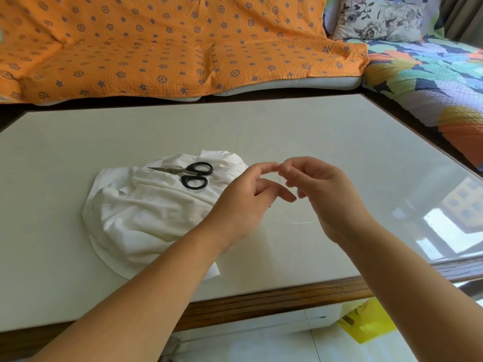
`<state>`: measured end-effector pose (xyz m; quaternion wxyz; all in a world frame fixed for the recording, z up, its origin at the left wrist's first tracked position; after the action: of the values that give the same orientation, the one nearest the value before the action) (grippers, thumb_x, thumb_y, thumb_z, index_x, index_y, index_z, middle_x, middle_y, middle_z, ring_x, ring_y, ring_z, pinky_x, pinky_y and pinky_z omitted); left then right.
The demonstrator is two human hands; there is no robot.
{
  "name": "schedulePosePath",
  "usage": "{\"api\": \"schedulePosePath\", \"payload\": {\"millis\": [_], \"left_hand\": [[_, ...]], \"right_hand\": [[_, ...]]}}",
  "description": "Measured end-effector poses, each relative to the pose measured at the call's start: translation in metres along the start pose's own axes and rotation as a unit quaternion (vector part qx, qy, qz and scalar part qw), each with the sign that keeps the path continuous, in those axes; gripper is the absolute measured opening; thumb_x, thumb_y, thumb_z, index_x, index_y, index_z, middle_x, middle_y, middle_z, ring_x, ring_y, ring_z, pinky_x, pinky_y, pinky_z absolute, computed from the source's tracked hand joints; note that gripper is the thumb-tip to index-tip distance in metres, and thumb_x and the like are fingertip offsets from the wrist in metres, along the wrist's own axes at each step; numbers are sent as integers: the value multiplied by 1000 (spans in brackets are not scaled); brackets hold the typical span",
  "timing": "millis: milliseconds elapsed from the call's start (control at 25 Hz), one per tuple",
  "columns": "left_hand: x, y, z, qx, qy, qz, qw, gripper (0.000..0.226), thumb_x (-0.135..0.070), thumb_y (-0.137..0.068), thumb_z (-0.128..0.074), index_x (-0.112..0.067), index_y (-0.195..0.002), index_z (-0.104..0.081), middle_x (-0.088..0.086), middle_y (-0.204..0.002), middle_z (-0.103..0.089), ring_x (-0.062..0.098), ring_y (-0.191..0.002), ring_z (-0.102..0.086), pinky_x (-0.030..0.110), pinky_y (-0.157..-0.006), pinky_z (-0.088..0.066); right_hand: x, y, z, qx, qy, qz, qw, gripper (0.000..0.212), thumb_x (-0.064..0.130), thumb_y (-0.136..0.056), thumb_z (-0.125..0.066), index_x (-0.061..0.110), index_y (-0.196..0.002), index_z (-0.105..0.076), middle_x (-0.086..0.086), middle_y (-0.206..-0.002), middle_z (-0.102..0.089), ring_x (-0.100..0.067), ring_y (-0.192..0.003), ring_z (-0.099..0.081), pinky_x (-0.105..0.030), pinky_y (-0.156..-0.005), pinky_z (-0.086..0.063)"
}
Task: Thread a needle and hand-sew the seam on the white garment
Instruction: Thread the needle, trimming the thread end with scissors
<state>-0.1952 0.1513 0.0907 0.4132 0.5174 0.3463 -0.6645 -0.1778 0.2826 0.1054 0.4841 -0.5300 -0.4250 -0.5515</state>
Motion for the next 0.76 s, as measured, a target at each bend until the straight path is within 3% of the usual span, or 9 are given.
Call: {"api": "schedulePosePath", "payload": {"millis": [80,200,320,520,680,760], "left_hand": [[5,-2,0,30,19,24,999,31,-13,-101,-47,-30,-125,-55,-9,-84,-75,6,-64,-46,21,-70,-38],[15,-3,6,48,54,69,995,26,-13,-102,-45,-23,-117,-64,-6,-73,-69,8,-59,-41,20,-60,-35],[22,-4,14,44,57,91,993,25,-14,-103,-45,-16,-108,-69,-7,-64,-61,7,-52,-36,18,-53,-31],[30,-2,24,55,39,112,991,23,-15,-102,-48,-16,-98,-70,-8,-62,-53,6,-53,-38,22,-58,-30],[34,-1,35,62,34,121,990,23,-16,-101,-50,-17,-93,-71,-9,-61,-53,8,-59,-40,24,-62,-32],[35,0,41,68,26,123,990,22,-17,-100,-51,-18,-92,-72,-8,-62,-54,9,-63,-42,23,-63,-33]], "right_hand": [[2,-4,4,-2,-67,-16,998,13,17,-96,-58,13,-87,-67,0,-84,-71,-11,-68,-56,-23,-62,-43],[4,-8,8,0,-241,-54,969,12,11,-101,-47,7,-95,-56,-12,-94,-73,-20,-74,-69,-24,-63,-54],[5,-11,12,-9,-306,-40,951,15,8,-103,-40,6,-94,-52,-17,-95,-72,-31,-95,-72,-32,-82,-59],[9,-16,26,-92,-189,29,977,14,9,-104,-39,6,-98,-52,-17,-100,-72,-26,-100,-71,-39,-96,-54],[7,-14,38,-159,-1,76,984,15,15,-103,-43,18,-93,-54,2,-96,-75,-14,-97,-70,-37,-97,-53],[12,-13,42,-179,81,103,975,12,18,-102,-43,20,-94,-52,10,-97,-74,-18,-90,-67,-26,-87,-54]]}}
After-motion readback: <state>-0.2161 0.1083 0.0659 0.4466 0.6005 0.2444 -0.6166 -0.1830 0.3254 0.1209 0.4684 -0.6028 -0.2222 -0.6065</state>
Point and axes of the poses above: each hand's wrist, its own y-axis away from the middle knuckle, its own z-axis out of the back of the hand, x = y × z, the point moved 7 cm from there along -y, towards the middle knuckle
